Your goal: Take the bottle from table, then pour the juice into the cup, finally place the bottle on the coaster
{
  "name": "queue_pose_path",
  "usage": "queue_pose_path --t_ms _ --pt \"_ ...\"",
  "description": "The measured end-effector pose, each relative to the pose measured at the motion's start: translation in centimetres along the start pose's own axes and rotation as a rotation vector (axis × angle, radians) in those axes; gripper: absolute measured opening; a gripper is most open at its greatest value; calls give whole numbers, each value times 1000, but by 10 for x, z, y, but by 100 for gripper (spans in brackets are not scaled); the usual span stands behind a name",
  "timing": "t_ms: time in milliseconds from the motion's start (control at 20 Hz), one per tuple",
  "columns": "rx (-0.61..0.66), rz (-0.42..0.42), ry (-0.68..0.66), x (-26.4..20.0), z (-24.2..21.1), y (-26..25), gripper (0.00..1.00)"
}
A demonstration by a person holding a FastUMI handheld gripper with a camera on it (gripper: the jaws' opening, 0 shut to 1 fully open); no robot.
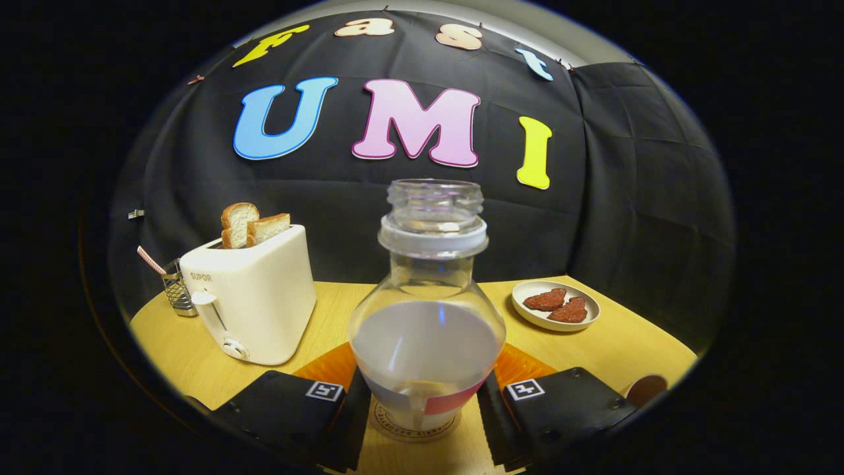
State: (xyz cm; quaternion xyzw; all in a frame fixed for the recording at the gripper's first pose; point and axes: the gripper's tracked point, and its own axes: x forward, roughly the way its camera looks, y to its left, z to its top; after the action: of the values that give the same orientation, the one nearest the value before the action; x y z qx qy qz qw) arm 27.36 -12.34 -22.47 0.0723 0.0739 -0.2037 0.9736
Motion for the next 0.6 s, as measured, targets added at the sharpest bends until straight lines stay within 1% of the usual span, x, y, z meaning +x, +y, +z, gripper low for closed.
queue_pose_path --t_ms 100,200,300,500,600 --pt "13 13 10 10 -6 4 75" --pt "35 29 49 14 -20 8 75" --pt "35 18 79 15 -30 3 76" --pt "62 13 82 17 -28 4 79" --pt "59 18 87 16 -28 3 98"
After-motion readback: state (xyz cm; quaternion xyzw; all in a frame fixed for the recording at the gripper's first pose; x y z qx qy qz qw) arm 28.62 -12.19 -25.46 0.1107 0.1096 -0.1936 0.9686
